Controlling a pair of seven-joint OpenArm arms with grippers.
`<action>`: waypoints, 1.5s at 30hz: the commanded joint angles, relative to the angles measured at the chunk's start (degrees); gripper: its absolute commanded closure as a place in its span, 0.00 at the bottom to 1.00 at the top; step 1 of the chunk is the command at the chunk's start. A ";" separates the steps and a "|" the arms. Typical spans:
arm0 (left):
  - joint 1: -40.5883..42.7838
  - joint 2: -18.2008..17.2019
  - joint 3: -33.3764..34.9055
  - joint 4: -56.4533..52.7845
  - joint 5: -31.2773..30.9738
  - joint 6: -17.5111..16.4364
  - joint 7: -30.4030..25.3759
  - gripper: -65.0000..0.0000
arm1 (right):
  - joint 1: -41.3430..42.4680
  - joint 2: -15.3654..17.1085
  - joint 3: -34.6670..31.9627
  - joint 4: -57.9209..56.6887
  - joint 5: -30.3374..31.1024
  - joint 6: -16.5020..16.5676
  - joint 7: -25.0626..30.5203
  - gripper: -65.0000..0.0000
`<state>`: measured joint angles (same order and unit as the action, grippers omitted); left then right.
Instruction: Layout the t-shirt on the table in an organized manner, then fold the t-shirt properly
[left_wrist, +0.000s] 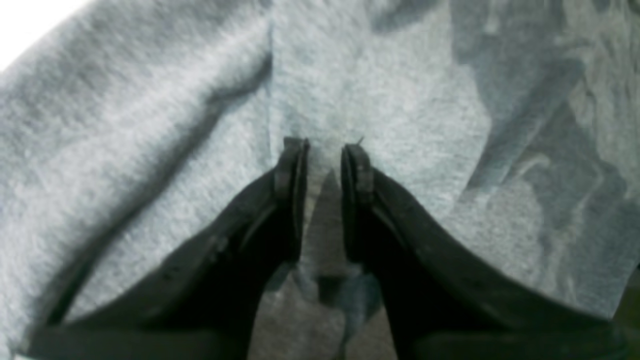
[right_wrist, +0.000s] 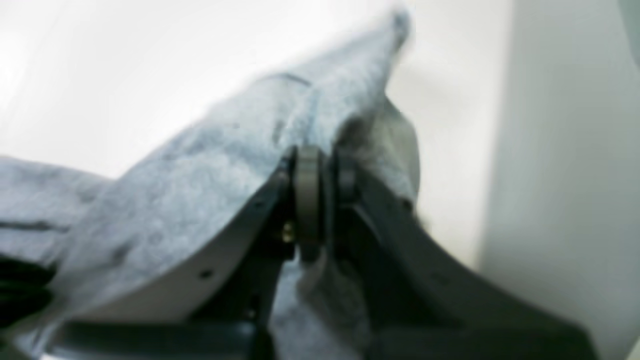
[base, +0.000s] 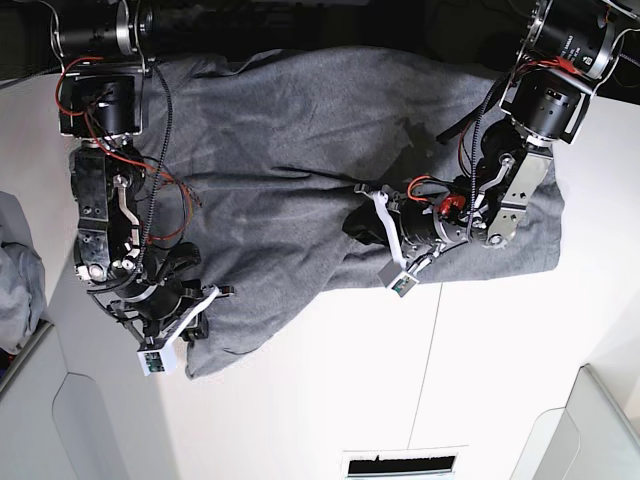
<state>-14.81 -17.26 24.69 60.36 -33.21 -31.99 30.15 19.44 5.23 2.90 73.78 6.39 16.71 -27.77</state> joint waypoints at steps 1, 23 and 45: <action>-1.22 -0.20 -0.22 0.28 1.16 0.52 0.96 0.77 | 0.22 0.46 0.09 2.64 0.96 0.17 1.01 1.00; -5.25 0.09 -0.28 3.61 -3.23 -1.09 5.90 0.77 | -10.16 1.09 5.09 8.72 4.63 -1.73 4.61 0.51; -9.66 2.16 -0.26 2.08 -1.75 0.44 3.58 0.76 | -2.64 -2.58 5.62 -6.16 1.75 -10.58 4.87 0.51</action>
<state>-22.81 -15.03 24.71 61.63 -34.39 -30.96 34.70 15.22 2.81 8.56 66.50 7.92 5.98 -24.47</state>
